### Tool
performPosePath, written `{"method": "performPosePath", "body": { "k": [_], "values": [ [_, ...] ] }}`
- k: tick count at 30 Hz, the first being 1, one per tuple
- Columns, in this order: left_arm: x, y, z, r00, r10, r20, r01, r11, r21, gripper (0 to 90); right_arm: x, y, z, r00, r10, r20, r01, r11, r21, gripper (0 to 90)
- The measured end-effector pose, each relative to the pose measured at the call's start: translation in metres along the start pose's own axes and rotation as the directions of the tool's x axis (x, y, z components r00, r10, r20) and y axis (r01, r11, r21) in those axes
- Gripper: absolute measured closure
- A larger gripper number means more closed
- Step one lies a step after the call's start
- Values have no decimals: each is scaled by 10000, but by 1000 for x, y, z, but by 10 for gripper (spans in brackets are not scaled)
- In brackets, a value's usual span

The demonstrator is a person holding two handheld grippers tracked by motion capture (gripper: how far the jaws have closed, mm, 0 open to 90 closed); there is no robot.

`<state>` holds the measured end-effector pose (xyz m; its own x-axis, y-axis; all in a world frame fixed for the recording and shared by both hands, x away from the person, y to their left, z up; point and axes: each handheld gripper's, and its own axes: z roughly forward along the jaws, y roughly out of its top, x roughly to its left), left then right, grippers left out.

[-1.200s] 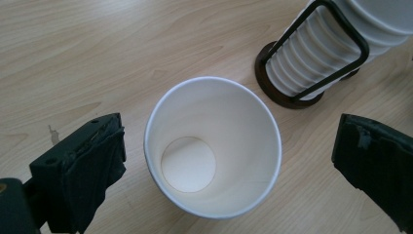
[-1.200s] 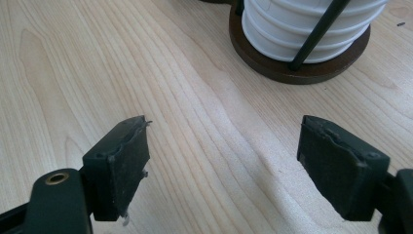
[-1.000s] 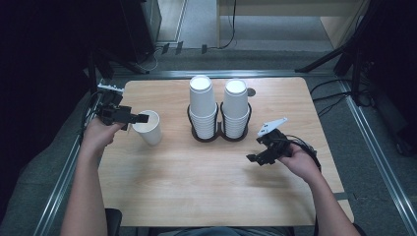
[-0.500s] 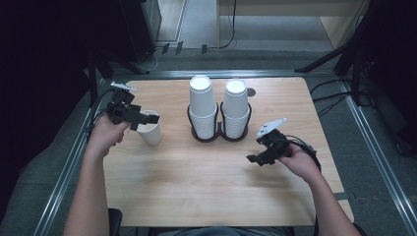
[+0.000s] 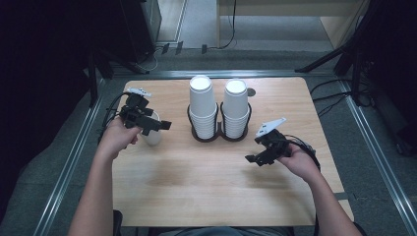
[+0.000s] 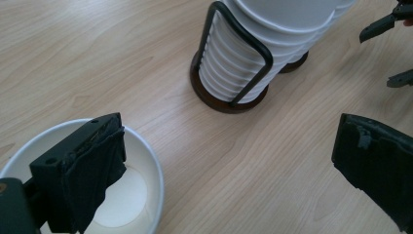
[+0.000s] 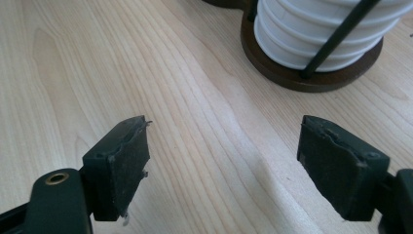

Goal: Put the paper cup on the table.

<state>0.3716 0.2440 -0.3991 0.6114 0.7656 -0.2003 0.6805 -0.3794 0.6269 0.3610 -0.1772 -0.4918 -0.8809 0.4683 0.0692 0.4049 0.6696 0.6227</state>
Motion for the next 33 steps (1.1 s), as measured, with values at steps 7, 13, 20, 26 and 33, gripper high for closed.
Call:
{"method": "performPosePath", "body": {
  "k": [7,13,20,26,33],
  "values": [
    [-9,2,4,9998,195,60,-194,9996,-214,0,4,2,0,10000,-86,-8,86,10000,7,192],
    [-17,-1,8,9990,431,95,-429,9990,-141,0,8,4,3,9998,-177,-49,177,9998,94,192],
    [-27,-3,19,9972,671,328,-669,9977,-69,0,11,6,2,9996,-248,-108,248,9997,23,193],
    [-39,-7,31,9960,814,379,-814,9967,-26,0,12,6,2,9996,-260,-141,260,9997,34,193],
    [-50,-12,43,9918,1194,450,-1200,9927,108,0,15,7,2,9993,-300,-204,301,9995,35,192]
  ]
}}
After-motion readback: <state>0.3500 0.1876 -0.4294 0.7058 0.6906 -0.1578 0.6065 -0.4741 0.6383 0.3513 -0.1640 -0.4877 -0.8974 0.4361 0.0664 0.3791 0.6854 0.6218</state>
